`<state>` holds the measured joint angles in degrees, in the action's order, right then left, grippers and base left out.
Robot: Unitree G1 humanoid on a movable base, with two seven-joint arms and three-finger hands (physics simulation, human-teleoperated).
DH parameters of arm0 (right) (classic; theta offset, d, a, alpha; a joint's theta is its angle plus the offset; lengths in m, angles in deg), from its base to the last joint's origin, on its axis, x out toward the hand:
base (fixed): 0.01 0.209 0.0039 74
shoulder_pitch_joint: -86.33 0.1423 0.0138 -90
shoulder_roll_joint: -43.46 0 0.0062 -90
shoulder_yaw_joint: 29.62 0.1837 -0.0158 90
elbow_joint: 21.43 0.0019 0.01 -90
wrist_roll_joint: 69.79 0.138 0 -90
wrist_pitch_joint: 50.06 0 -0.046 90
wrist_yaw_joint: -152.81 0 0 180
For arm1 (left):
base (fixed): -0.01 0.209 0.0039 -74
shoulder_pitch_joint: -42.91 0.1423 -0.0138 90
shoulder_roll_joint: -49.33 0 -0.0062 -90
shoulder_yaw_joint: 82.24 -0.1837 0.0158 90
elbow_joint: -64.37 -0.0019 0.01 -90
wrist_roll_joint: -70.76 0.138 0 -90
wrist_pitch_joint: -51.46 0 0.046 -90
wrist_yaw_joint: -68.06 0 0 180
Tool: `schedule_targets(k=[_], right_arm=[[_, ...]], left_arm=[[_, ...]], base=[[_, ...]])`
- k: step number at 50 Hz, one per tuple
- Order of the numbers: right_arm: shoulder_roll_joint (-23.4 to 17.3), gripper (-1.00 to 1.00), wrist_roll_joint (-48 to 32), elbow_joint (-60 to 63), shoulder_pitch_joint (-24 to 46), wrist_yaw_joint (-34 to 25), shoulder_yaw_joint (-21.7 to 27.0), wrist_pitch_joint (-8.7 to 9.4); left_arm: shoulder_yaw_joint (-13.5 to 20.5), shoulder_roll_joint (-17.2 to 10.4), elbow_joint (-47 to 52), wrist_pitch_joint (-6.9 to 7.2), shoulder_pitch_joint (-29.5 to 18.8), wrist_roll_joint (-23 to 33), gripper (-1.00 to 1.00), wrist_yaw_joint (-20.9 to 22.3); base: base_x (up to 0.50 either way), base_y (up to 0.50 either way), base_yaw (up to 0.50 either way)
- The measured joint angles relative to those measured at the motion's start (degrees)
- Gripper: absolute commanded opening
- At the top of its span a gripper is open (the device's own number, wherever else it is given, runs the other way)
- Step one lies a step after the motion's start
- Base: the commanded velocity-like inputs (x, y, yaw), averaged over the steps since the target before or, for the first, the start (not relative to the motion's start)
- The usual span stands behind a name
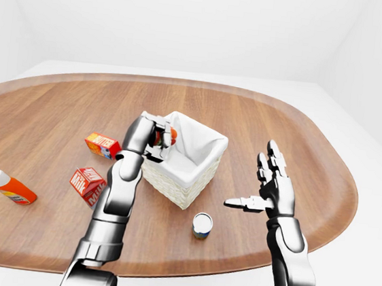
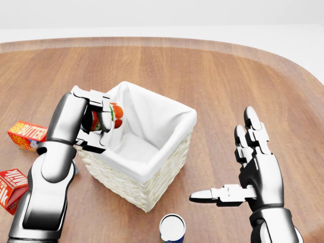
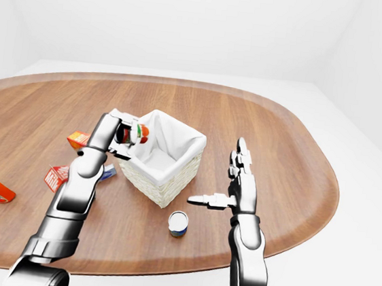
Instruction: Pick up the tomato sauce, and put it in the basket.
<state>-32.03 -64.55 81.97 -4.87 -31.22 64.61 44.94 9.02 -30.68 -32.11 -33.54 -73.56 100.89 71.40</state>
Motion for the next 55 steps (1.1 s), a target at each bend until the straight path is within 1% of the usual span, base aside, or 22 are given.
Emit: schedule_targets(k=[9, 17, 25, 35, 44, 45, 55], right_arm=[[-0.1, 1.00, 0.2, 0.2, 0.2, 0.0, 0.3, 0.00], [-0.2, 1.00, 0.4, 0.5, 0.3, 0.1, 0.5, 0.00], [-0.2, 1.00, 0.6, 0.5, 0.4, 0.1, 0.7, 0.00], [-0.3, 1.00, 0.7, 0.3, 0.5, 0.1, 0.8, 0.00], [-0.3, 1.00, 0.8, 0.4, 0.5, 0.1, 0.9, 0.00], [-0.3, 1.00, 0.8, 0.4, 0.5, 0.1, 0.9, 0.00], [-0.3, 1.00, 0.8, 0.6, 0.4, 0.2, 0.9, 0.00]], left_arm=[[-0.1, -0.3, -7.8, -0.07, -4.5, -0.4, -1.00, -2.2], [-0.2, -0.4, -14.8, -0.99, -8.5, -1.0, -1.00, -4.0], [-0.5, -0.4, -21.9, -3.01, -12.2, -1.3, -1.00, -5.8], [-0.7, -0.5, -31.3, -6.23, -16.8, -1.7, -1.00, -8.3], [-0.8, -0.6, -40.6, -9.82, -20.9, -2.0, -1.00, -10.8], [-0.8, -0.6, -41.7, -10.00, -21.4, -2.0, -1.00, -11.1], [-0.9, -0.9, -52.0, -10.00, -25.7, -2.0, -1.00, -13.7]], base=[[0.00, 0.00, 0.00], [0.00, 0.00, 0.00], [0.00, 0.00, 0.00], [0.00, 0.00, 0.00], [0.00, 0.00, 0.00], [0.00, 0.00, 0.00], [0.00, 0.00, 0.00]])
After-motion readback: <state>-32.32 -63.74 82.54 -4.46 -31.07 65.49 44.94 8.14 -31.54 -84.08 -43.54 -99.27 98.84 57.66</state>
